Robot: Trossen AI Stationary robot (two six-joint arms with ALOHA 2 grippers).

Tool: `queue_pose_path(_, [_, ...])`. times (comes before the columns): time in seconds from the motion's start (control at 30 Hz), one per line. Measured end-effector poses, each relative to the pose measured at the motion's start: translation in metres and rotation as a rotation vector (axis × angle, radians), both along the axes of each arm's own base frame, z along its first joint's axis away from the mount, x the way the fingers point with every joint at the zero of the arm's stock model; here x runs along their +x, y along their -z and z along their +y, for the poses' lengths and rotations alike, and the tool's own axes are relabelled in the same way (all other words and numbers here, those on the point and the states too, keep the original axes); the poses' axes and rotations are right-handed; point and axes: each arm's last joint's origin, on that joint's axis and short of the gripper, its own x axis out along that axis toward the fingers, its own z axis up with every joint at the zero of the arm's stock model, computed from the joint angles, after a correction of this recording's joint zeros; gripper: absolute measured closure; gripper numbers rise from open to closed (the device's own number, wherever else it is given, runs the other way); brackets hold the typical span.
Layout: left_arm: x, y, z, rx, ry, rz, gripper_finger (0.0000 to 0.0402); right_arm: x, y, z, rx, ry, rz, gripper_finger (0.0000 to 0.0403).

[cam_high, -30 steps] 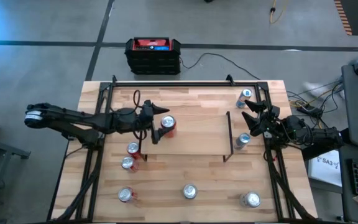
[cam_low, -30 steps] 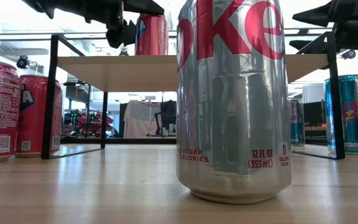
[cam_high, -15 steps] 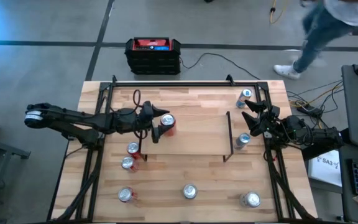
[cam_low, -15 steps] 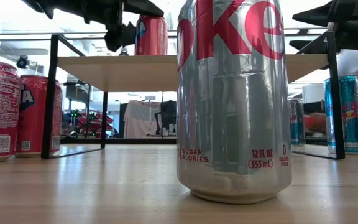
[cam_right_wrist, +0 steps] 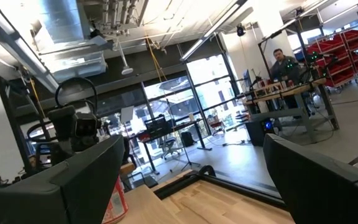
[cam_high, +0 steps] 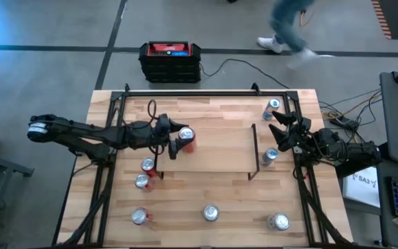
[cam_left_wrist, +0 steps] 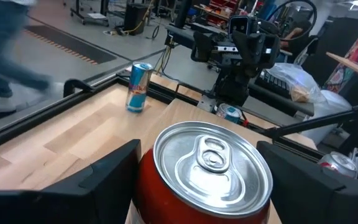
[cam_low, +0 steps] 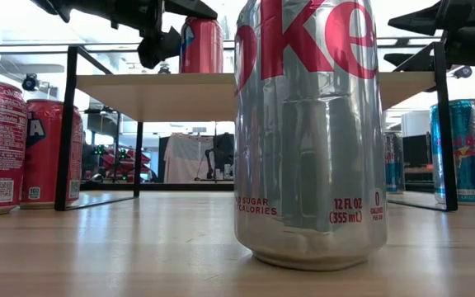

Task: Place canned beverage on shelf
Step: Put the top red soda can on the shelf

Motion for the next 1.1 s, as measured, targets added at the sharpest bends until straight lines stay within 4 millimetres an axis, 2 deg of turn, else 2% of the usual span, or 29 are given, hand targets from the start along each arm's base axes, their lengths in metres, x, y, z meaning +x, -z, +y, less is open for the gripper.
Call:
queue_pose_path(0.23, [0.000, 0.000, -0.007, -0.060, -0.012, -0.014, 0.0113, 0.000, 0.000, 0.000, -0.001, 0.000, 0.000, 0.0033])
queue_pose_path(0.53, [-0.002, 0.000, -0.016, -0.029, -0.047, -0.002, 0.0114, 0.000, 0.000, 0.000, 0.000, 0.000, 0.000, 0.0033])
queue_pose_path(0.7, [0.001, -0.011, -0.021, -0.014, -0.128, 0.091, 0.0114, 0.000, 0.000, 0.000, 0.000, 0.000, 0.000, 0.0033])
queue_pose_path(0.9, [0.019, -0.024, -0.033, 0.032, -0.297, 0.218, 0.0114, 0.000, 0.000, 0.000, 0.000, 0.001, 0.000, 0.0033])
queue_pose_path(1.1, [0.042, -0.018, -0.042, 0.000, -0.473, 0.195, 0.0114, 0.000, 0.000, 0.000, -0.001, 0.000, 0.000, 0.0033])
